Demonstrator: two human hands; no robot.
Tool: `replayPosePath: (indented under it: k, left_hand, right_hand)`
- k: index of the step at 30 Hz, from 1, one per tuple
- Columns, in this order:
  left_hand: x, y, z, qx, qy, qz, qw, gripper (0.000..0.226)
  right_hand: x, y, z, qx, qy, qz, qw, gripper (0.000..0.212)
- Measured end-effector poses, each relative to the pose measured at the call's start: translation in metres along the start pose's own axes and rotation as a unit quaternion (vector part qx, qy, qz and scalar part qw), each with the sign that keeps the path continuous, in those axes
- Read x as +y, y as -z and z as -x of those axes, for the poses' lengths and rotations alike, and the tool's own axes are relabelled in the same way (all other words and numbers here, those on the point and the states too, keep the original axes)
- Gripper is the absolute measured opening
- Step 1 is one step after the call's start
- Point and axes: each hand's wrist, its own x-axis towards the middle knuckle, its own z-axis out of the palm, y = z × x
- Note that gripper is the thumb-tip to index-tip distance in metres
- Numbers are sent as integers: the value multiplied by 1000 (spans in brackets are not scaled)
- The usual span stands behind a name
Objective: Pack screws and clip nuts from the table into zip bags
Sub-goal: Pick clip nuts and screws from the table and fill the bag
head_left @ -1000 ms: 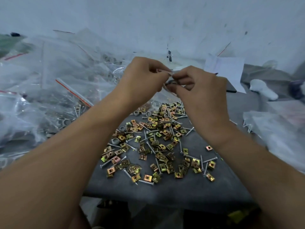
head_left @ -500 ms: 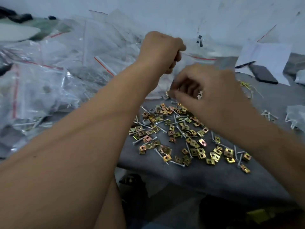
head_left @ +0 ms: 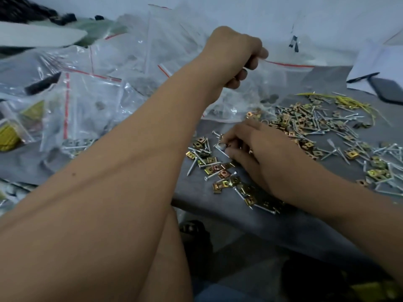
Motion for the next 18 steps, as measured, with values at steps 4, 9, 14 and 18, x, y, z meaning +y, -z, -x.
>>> replayPosePath:
  k: [4,9,14,18]
  left_hand:
    - [-3,1,4,0,-11,-14,1000,18]
    - [-8,2,7,0,-32,-25,999,19]
    - [-7,1,6,2,-23,-24,999,20]
    - [-7,-2,8,-4,-25,-33,999,19]
  right_hand:
    - [5,0,-4,0,-18,44,999,24]
    - [10,2,-5,12,-38,44,998,16]
    - [7,2,-6,25,-1,0,1000,25]
    - [7,1,-8,-11,9,34,999,25]
